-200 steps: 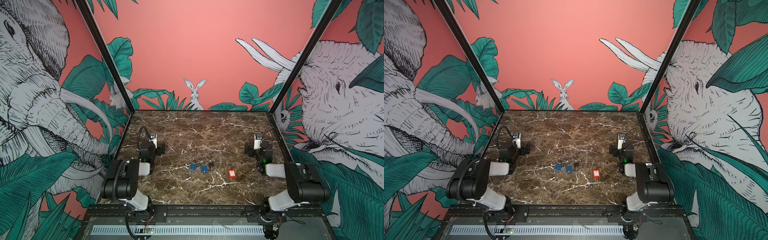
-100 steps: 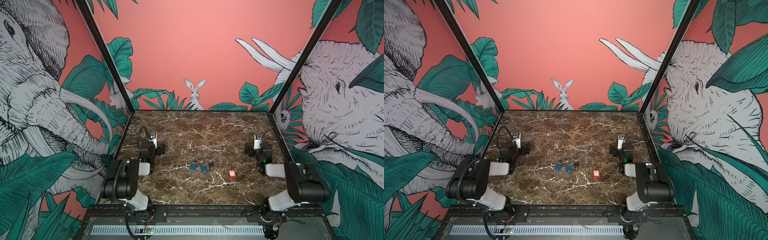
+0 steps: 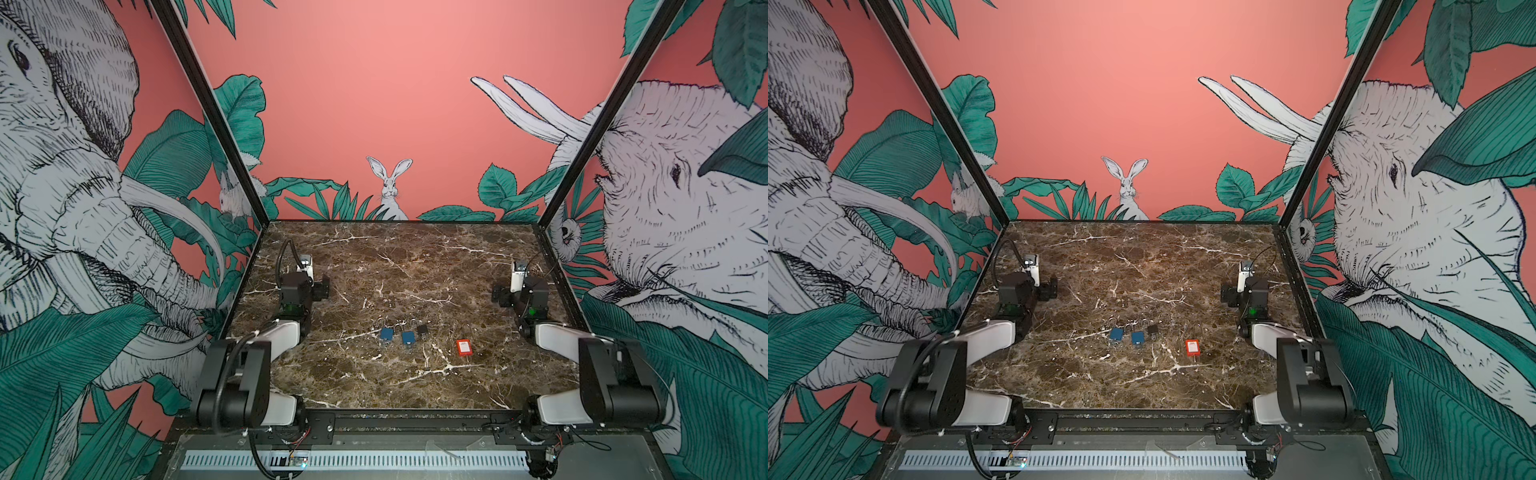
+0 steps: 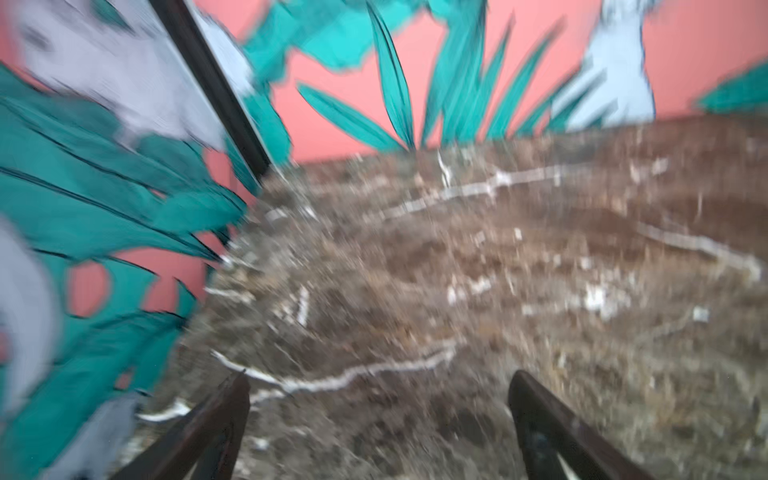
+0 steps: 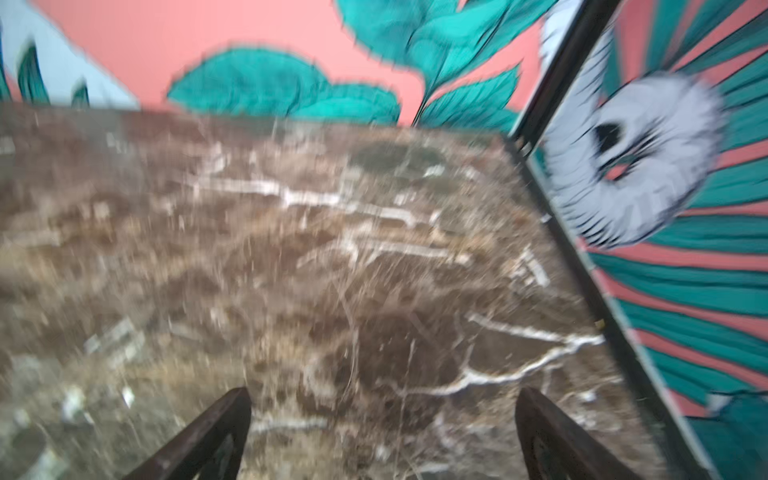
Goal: Lock with the key
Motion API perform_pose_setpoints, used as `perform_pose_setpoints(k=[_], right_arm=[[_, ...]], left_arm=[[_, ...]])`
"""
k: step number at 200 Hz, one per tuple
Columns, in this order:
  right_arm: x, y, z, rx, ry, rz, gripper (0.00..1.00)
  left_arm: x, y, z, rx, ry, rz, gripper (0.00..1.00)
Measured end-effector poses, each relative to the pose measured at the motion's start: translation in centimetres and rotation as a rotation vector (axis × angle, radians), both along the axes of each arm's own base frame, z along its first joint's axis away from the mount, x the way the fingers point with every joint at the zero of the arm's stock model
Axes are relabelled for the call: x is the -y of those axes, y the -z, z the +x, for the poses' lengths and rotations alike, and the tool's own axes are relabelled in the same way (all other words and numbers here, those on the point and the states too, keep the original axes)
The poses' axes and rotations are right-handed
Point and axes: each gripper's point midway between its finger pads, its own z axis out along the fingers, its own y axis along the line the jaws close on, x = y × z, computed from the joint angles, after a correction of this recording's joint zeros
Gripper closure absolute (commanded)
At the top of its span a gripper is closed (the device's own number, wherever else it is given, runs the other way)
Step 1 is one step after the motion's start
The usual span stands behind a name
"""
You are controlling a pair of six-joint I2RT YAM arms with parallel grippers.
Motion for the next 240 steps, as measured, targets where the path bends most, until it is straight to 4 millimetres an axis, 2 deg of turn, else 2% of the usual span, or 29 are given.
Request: perform_pose_setpoints(k=[12, 26, 42, 54, 71, 91, 120, 144, 172, 192, 240], right_arm=[[0.4, -3.3, 0.0, 0.037, 0.044, 0.048, 0.02], [0.4, -6.3, 0.0, 0.042, 0.073, 0.109, 0.02], [-0.1, -7.5, -0.6, -0.007, 0.084, 0.170, 0.02], [-1.0, -6.9, -1.7, -0.078, 0.069, 0.201, 0.03], [-2.6, -4.8, -4.3, -0.220, 0.046, 0.250, 0.04], [-4.7, -2.8, -8.0, -0.374, 0.004, 0.310, 0.07], [-7.7, -2.0, -12.5, -0.506, -0.079, 0.452, 0.15], [-9.7, -1.0, -15.4, -0.608, -0.126, 0.579, 0.22], [-11.5, 1.5, -17.7, -0.733, -0.148, 0.687, 0.30], [-12.3, 3.2, -18.9, -0.802, -0.148, 0.729, 0.31], [-14.0, 4.6, -19.0, -0.840, -0.176, 0.800, 0.33]], left_arm=[[-0.6, -1.9, -0.5, 0.029, -0.046, -0.040, 0.02], [-1.0, -3.0, -0.4, 0.011, -0.089, -0.106, 0.02], [-0.8, -3.6, -0.1, -0.035, -0.110, -0.191, 0.02], [0.0, -3.7, 0.0, -0.084, -0.089, -0.252, 0.02], [1.8, -3.2, -0.5, -0.159, -0.019, -0.324, 0.02], [5.5, -1.9, -2.1, -0.257, 0.111, -0.394, 0.02], [11.1, -0.1, -4.7, -0.405, 0.306, -0.470, 0.07], [14.2, 0.8, -6.8, -0.503, 0.412, -0.510, 0.08], [16.4, 1.2, -8.4, -0.575, 0.492, -0.535, 0.10], [17.5, 1.1, -9.0, -0.593, 0.538, -0.554, 0.10], [18.7, 0.7, -9.5, -0.611, 0.598, -0.612, 0.11]])
